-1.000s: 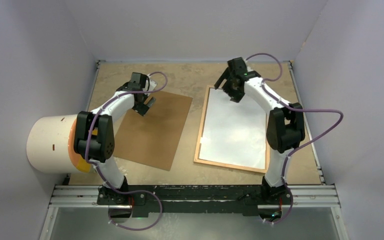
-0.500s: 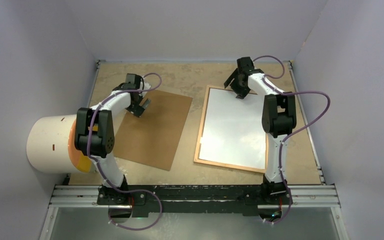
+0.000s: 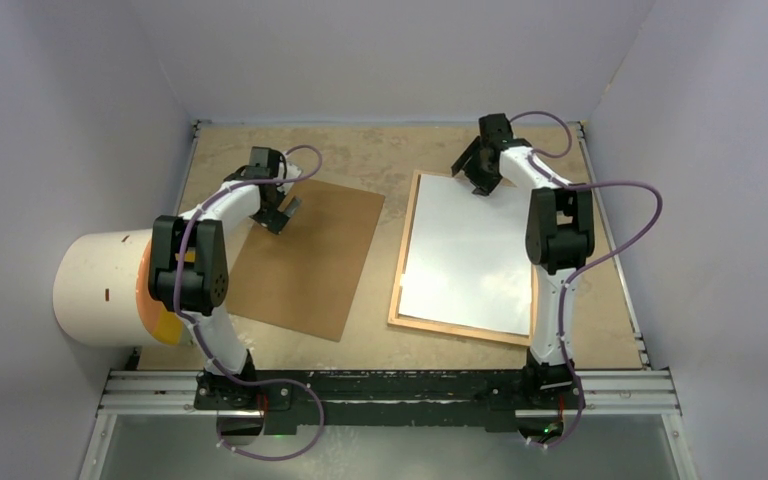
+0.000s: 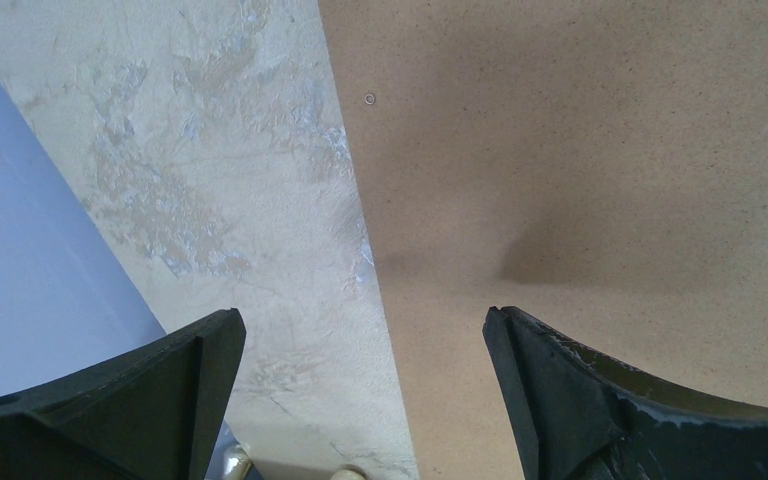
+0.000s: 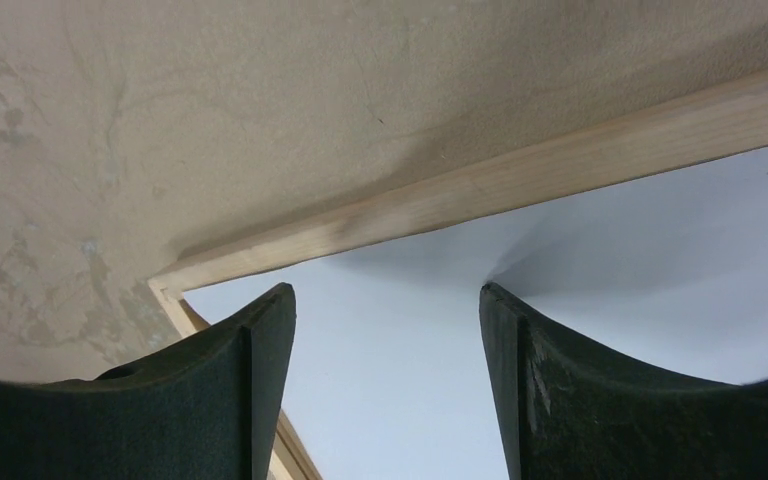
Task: Put the photo into the frame
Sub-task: Adjust the photo in the photo frame, then adjust the photo frame at the center of the board.
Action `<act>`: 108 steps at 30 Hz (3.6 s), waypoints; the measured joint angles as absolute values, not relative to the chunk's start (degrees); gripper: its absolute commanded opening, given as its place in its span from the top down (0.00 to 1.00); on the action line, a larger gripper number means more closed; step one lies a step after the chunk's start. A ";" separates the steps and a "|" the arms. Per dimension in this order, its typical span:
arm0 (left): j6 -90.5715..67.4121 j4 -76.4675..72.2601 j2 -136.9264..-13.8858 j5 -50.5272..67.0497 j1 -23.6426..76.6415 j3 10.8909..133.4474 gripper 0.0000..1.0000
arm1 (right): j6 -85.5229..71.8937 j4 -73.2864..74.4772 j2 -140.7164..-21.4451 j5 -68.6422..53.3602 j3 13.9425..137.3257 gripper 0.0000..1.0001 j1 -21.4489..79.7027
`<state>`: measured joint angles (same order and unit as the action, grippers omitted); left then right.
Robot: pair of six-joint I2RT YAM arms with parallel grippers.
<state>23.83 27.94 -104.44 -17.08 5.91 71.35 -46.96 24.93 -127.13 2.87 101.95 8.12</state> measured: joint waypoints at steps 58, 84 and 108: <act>24.01 29.04 -105.21 -15.84 7.51 74.54 0.00 | -46.44 20.25 -126.91 2.59 97.69 0.37 7.35; 24.64 31.48 -104.18 -13.30 6.74 75.61 0.00 | -46.06 24.86 -130.54 2.09 112.55 0.30 8.49; 26.11 30.89 -94.70 -3.51 54.50 60.34 0.00 | -43.35 28.64 -137.78 3.07 117.21 0.34 4.82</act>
